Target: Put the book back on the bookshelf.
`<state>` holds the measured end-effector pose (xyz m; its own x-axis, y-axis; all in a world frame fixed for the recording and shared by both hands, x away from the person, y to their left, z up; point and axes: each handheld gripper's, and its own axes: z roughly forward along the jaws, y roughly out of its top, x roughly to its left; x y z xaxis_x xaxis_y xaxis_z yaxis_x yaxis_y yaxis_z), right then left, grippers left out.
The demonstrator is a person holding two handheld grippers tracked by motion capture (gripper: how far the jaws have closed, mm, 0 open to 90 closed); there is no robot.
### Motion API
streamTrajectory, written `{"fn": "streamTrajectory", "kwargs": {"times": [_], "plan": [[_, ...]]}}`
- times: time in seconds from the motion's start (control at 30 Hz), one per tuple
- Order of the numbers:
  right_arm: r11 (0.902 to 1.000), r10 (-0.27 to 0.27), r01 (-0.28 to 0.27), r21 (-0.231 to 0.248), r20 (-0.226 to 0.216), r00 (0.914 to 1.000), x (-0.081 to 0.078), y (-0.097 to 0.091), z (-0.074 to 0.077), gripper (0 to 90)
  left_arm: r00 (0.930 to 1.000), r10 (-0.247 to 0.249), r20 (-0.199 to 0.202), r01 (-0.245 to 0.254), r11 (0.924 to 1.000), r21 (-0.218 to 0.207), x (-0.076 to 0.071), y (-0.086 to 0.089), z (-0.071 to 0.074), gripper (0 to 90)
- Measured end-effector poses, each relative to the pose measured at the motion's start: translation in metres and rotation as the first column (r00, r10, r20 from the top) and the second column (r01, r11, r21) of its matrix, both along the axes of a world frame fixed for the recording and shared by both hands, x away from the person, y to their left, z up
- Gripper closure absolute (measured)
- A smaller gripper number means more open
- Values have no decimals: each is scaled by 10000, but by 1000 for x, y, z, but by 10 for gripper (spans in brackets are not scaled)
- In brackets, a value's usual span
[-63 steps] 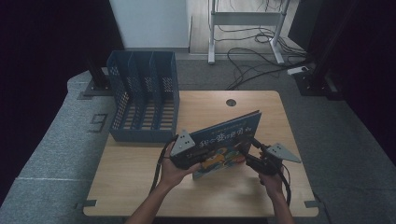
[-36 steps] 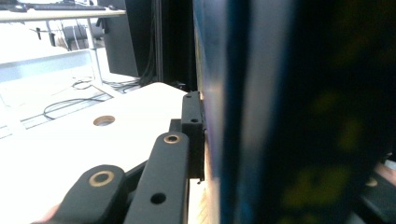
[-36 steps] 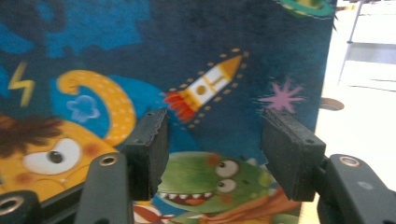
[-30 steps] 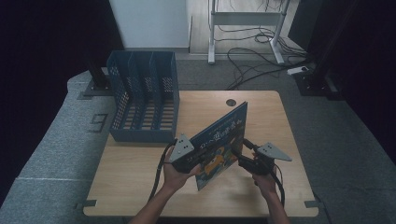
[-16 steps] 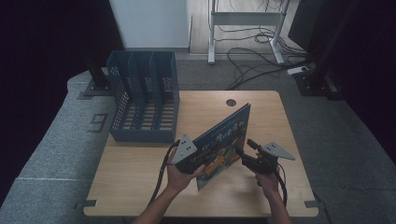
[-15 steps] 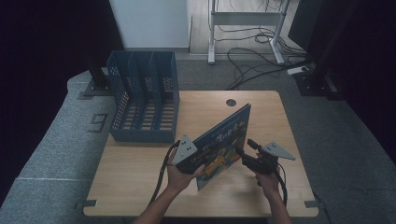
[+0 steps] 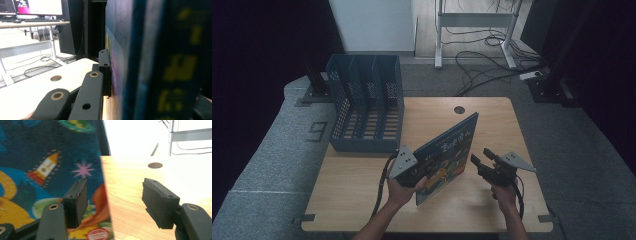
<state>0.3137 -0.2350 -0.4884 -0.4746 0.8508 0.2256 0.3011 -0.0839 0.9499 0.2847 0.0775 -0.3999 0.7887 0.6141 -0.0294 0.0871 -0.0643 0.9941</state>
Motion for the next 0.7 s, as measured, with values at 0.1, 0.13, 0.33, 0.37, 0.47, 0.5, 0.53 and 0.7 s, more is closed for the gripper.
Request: {"fn": "streamTrajectory", "kwargs": {"times": [0.1,0.13,0.33,0.37,0.47,0.5,0.53,0.7], "plan": [[10000,-86,86,25,22,10000,0,-2,0,368,9998,210,-42,-211,9997,-132,0,9,4,822],[10000,-84,84,11,7,10000,0,-3,0,368,9996,298,-17,-298,9994,-166,0,13,6,822],[9999,-110,110,-46,-78,9999,1,-4,-1,370,9988,483,-38,-484,9986,-198,-3,26,16,821],[9999,-115,114,-35,-89,9999,1,-4,-2,370,9987,499,-27,-500,9986,-198,-3,27,18,821],[9999,-85,84,-67,-131,9999,1,-4,-4,369,9986,524,17,-523,9985,-189,-5,30,22,821],[9999,-76,74,-94,-189,9998,2,-4,-4,369,9985,554,36,-553,9983,-201,-5,31,24,821],[9999,-77,75,-84,-212,9997,2,-4,-5,369,9984,567,42,-566,9982,-193,-6,33,26,821],[9999,-40,34,-167,-347,9994,3,-4,-8,370,9974,692,201,-686,9972,-284,-8,39,35,822]]}}
